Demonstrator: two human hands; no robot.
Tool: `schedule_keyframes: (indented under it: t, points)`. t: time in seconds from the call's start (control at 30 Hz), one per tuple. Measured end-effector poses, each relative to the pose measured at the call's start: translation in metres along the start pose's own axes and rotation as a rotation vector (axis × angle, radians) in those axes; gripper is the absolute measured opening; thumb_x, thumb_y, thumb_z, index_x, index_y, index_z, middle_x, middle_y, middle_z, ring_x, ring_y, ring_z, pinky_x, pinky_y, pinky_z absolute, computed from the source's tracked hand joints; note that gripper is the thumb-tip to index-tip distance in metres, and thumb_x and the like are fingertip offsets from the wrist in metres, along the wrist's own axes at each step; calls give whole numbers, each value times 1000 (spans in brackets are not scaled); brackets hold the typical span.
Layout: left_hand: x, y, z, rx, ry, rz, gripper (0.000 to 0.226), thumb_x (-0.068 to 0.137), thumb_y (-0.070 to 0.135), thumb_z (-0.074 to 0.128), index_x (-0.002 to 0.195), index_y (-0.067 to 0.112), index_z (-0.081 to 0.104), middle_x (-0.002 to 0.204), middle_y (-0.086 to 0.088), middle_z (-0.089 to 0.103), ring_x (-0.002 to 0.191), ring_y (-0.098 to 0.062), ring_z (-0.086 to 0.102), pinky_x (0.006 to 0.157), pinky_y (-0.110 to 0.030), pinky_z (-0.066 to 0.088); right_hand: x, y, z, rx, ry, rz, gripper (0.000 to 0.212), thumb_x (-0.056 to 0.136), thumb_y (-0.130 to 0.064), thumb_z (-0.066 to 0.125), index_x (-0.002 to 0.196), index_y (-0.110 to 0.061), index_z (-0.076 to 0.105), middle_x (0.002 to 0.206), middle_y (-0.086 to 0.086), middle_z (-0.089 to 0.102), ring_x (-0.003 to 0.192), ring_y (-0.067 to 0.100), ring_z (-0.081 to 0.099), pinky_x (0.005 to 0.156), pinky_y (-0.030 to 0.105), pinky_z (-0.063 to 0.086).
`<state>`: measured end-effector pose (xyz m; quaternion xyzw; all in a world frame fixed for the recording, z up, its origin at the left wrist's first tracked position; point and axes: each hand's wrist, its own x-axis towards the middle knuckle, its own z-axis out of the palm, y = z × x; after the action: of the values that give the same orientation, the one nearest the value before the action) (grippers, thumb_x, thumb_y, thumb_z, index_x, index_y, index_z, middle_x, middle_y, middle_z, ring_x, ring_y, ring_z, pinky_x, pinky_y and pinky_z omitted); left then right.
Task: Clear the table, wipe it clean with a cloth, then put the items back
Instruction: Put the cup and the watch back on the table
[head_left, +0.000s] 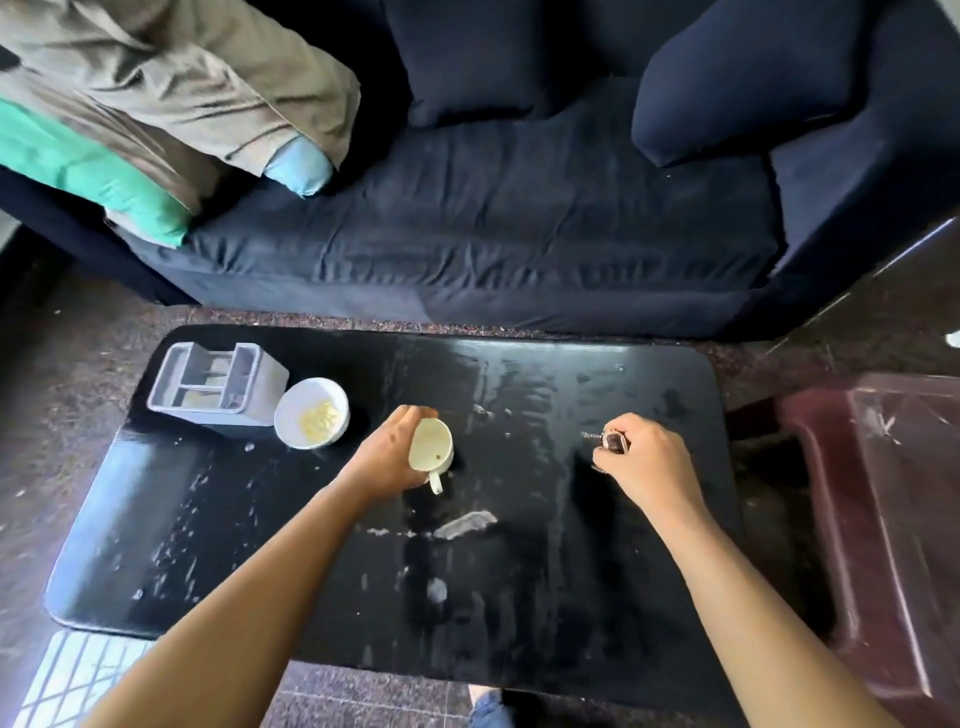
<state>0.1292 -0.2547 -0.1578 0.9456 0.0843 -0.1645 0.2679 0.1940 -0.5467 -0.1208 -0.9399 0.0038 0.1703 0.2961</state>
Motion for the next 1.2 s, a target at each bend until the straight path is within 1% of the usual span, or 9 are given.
schedule_keyframes:
  t: [0.3, 0.47, 0.6, 0.7, 0.77, 0.83, 1.03, 1.1, 1.2]
  points:
    - [17, -30, -4, -31, -140, 101, 78, 64, 26, 82, 131, 22, 42, 130, 4, 48, 111, -19, 55, 90, -31, 46, 16, -26, 24, -11, -46, 1, 25, 77, -10, 65, 101, -16, 66, 97, 4, 64, 86, 23, 55, 71, 31, 43]
    - [11, -10, -1, 138, 15, -62, 84, 60, 57, 79, 125, 20, 41, 118, 3, 51, 100, -22, 60, 70, -34, 48, 22, -35, 24, -8, -41, 9, 29, 78, -11, 64, 107, -16, 66, 101, 3, 65, 88, 23, 56, 74, 32, 44]
    - [-4, 3, 14, 92, -37, -265, 129, 54, 71, 74, 151, 27, 1, 137, -9, 33, 127, -30, 39, 97, -43, 44, 23, -35, 23, -14, -39, 32, 30, 79, -11, 64, 108, -16, 65, 105, 4, 65, 92, 23, 57, 76, 31, 45]
    - [2, -7, 4, 126, -169, 24, 112, 67, 41, 80, 151, 34, 5, 158, -4, -3, 144, -29, 6, 115, -44, 24, 25, -34, 21, -21, -44, 38, 30, 80, -11, 64, 110, -16, 65, 105, 4, 64, 93, 22, 56, 76, 30, 44]
    - [10, -9, -2, 192, -243, 128, 89, 77, 23, 73, 148, 34, 22, 158, 2, 9, 142, -25, 14, 111, -40, 32, 25, -32, 20, -17, -43, 34, 32, 79, -11, 65, 110, -16, 65, 106, 4, 64, 94, 22, 57, 77, 30, 45]
    - [12, -5, -3, 225, -198, 85, 79, 79, 29, 72, 146, 30, 31, 148, 5, 32, 132, -20, 32, 102, -36, 42, 24, -31, 20, -13, -55, 28, 34, 79, -11, 66, 112, -16, 65, 107, 5, 64, 95, 23, 57, 80, 32, 46]
    - [-4, 13, 13, 213, 2, -168, 93, 72, 59, 70, 146, 21, 30, 138, 1, 45, 123, -19, 45, 90, -32, 48, 23, -33, 20, 56, -137, -37, 38, 77, -11, 68, 112, -21, 59, 99, -3, 66, 88, 21, 59, 76, 32, 46]
    - [-9, 18, 16, 218, -20, -221, 106, 68, 68, 66, 150, 21, 18, 145, -3, 37, 129, -23, 38, 96, -34, 45, 25, -35, 16, 87, -199, -89, 38, 76, -11, 69, 109, -25, 55, 93, -9, 64, 84, 17, 58, 75, 31, 45]
    - [-5, 27, 18, 272, 1, -110, 131, 56, 81, 59, 152, 20, -6, 159, -12, 0, 146, -31, 0, 116, -42, 15, 29, -41, 7, 78, -305, -150, 38, 76, -15, 71, 103, -29, 50, 92, -17, 62, 81, 11, 58, 74, 28, 46]
